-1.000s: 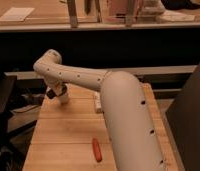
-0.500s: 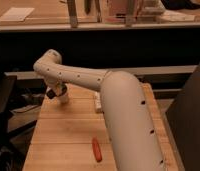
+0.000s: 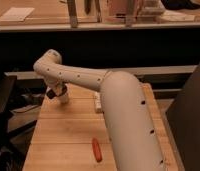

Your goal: Place the eraser in the ceramic cup

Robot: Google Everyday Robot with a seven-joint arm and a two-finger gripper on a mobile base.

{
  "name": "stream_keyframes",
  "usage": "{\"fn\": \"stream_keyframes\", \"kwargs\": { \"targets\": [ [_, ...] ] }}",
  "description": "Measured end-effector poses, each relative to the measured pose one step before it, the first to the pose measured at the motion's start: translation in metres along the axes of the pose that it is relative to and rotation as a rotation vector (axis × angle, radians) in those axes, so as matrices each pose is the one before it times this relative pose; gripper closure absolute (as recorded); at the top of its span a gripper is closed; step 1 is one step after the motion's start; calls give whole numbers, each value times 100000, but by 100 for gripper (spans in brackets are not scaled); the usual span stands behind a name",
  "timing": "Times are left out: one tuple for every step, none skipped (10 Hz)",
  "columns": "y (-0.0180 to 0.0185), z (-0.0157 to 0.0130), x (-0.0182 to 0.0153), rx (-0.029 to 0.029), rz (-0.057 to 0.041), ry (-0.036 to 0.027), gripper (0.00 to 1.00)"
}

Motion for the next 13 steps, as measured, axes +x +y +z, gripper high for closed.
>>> {"fn": "stream_keyframes", "kwargs": {
  "targets": [
    [5, 1, 4, -9, -2, 3, 59],
    [8, 1, 7, -20, 7, 10, 48],
    [8, 6, 5, -19, 15, -8, 39],
    [13, 16, -1, -31, -4, -1, 30],
    [1, -5, 19, -178, 197, -262, 22],
    [-145, -339, 451, -966, 159, -1806, 20],
    [-56, -344, 769, -859, 295, -328, 20],
    [-132, -232, 371, -444, 603, -824, 20],
    [-11, -25, 86, -173, 446, -185, 20],
    [-41, -186, -7, -4, 653, -416, 20],
    [51, -312, 554, -65, 1259, 514, 20],
    [-105, -265, 323, -2, 357, 768, 20],
    [-174, -328, -92, 265, -3, 315, 20]
  ]
}}
